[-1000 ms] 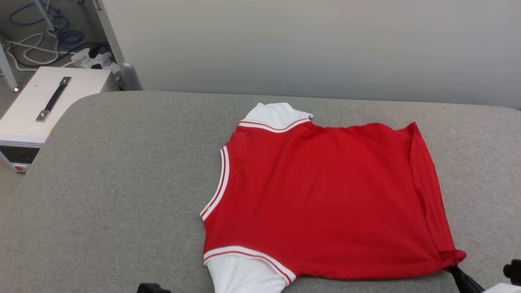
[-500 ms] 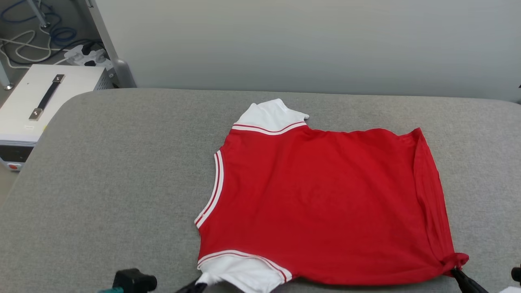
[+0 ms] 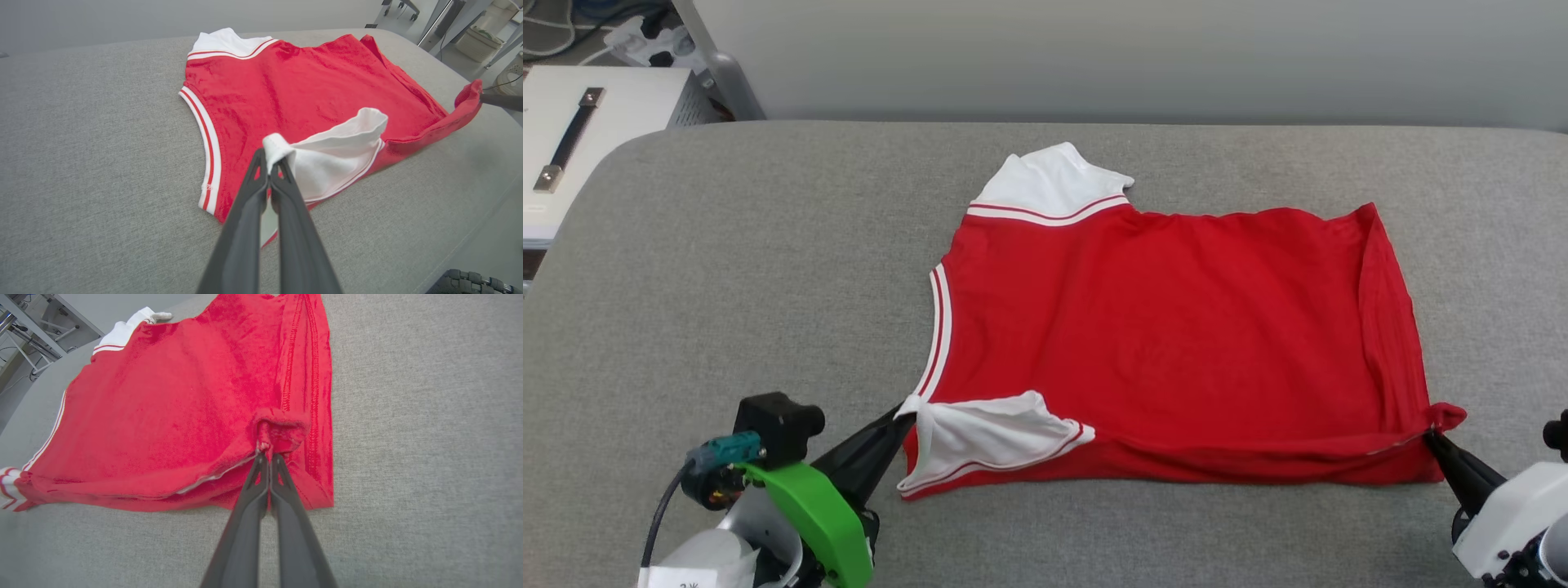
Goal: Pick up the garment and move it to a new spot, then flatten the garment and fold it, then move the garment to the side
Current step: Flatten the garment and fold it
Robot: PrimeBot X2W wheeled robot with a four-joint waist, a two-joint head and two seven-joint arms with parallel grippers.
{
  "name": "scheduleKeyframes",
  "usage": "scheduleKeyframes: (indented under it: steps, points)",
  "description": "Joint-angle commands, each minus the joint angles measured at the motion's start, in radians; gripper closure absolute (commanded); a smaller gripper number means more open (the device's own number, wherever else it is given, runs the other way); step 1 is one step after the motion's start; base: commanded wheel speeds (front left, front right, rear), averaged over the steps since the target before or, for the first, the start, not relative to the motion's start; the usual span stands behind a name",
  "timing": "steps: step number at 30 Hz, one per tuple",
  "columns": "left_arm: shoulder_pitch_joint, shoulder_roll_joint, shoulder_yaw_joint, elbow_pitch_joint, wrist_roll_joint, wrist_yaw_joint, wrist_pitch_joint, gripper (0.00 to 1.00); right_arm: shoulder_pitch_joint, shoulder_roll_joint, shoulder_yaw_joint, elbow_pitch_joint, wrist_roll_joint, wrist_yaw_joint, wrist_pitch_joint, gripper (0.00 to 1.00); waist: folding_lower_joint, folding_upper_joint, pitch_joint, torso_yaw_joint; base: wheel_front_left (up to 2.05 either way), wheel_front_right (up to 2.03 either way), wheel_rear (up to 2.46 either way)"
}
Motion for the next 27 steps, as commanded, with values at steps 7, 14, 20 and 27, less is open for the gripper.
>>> scheduleKeyframes:
  steps: [7,14,20,27]
  points:
    - [-0.134,-0.057,0.003,0.136,0.017,-0.010,0.012,1.00,-0.122,0.032,0.004,0.071,-0.064,-0.001,0.048,1.00,0.0001,0.0000,0.105,-0.017,0.00,0.00,0.00]
    - [-0.225,-0.128,-0.038,0.301,0.047,-0.020,0.011,1.00,-0.200,0.051,0.025,0.145,-0.104,-0.001,0.058,1.00,0.0001,0.0000,0.143,-0.015,0.00,0.00,0.00]
    - [-0.283,-0.188,-0.070,0.434,0.057,-0.029,-0.022,1.00,-0.230,0.056,0.038,0.188,-0.109,-0.001,0.060,1.00,0.0001,0.0000,0.150,-0.012,0.00,0.00,0.00]
    - [-0.323,-0.228,-0.096,0.570,0.056,-0.035,-0.076,0.00,-0.238,0.063,0.044,0.212,-0.118,-0.001,0.037,0.00,0.0001,0.0000,0.108,-0.017,0.00,0.00,0.00]
